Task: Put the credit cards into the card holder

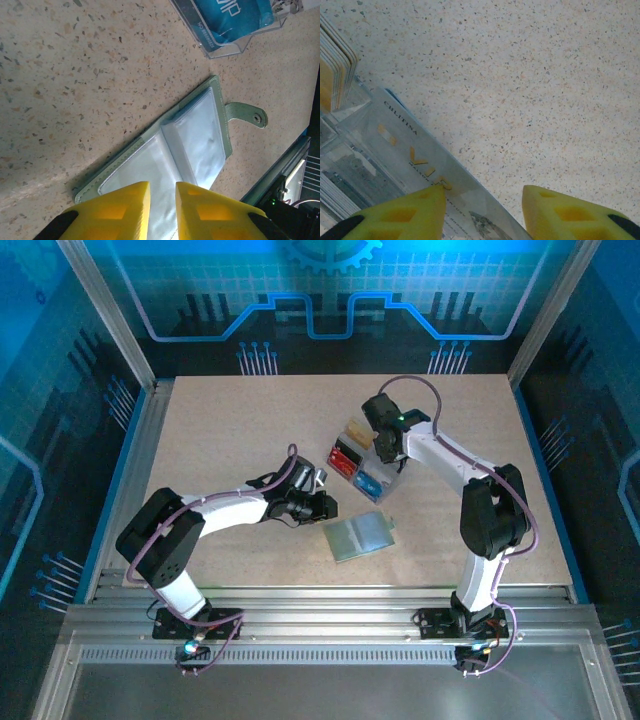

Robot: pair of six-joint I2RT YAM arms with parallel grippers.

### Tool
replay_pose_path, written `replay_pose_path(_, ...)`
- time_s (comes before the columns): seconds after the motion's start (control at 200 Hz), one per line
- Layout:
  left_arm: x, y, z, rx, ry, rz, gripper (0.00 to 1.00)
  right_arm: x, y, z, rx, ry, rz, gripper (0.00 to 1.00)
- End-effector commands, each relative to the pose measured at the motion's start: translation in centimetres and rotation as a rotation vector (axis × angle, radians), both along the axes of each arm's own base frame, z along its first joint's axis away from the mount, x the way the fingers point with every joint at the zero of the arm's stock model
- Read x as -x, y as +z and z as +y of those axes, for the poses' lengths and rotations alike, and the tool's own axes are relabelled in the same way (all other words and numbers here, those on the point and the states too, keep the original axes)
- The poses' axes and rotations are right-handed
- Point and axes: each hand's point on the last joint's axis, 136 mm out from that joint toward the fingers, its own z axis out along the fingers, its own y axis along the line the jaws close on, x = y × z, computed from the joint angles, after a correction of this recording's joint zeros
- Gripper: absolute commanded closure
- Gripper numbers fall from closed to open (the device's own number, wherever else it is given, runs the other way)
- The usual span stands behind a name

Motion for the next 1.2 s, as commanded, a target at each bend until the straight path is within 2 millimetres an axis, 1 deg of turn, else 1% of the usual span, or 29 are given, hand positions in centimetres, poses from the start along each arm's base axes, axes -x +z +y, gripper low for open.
replay_pose_path(0.0, 0.2, 0.4, 0.1, 0.024, -0.007, 0.002, 0.79, 0.0, 1.5, 0.0, 0.026, 0.005, -0.021, 0.58)
replay_pose_path(0.09, 0.3, 0.3, 0.1, 0.022, -0.008, 0.005, 0.79, 0.1, 1.6, 0.3, 0.029, 0.015, -0.022, 0.61)
replay_pose_path(0.415, 0.4, 0.1, 0.3, 0.024, 0.000, 0.010, 0.79, 0.5, 1.8, 0.7, 0.048, 0.029, -0.015, 0.66)
replay_pose_path(0.71, 0.4, 0.1, 0.3, 0.026, 0.000, 0.010, 0.80, 0.7, 2.6, 1.3, 0.058, 0.051, -0.017, 0.74)
replay_pose_path(0.78, 0.4, 0.2, 0.4, 0.027, 0.001, 0.009, 0.80, 0.8, 2.7, 1.6, 0.051, 0.060, -0.014, 0.76)
replay_pose_path(0.921, 0.5, 0.3, 0.5, 0.025, 0.002, 0.008, 0.79, 1.0, 2.7, 2.1, 0.032, 0.077, 0.000, 0.77)
replay_pose_path(0.996, 0.5, 0.4, 0.6, 0.026, 0.003, 0.005, 0.80, 1.1, 2.8, 2.5, 0.026, 0.088, 0.002, 0.80)
replay_pose_path(1.196, 0.7, 0.6, 0.7, 0.027, 0.002, 0.004, 0.79, 1.4, 2.7, 3.1, 0.007, 0.109, 0.020, 0.86)
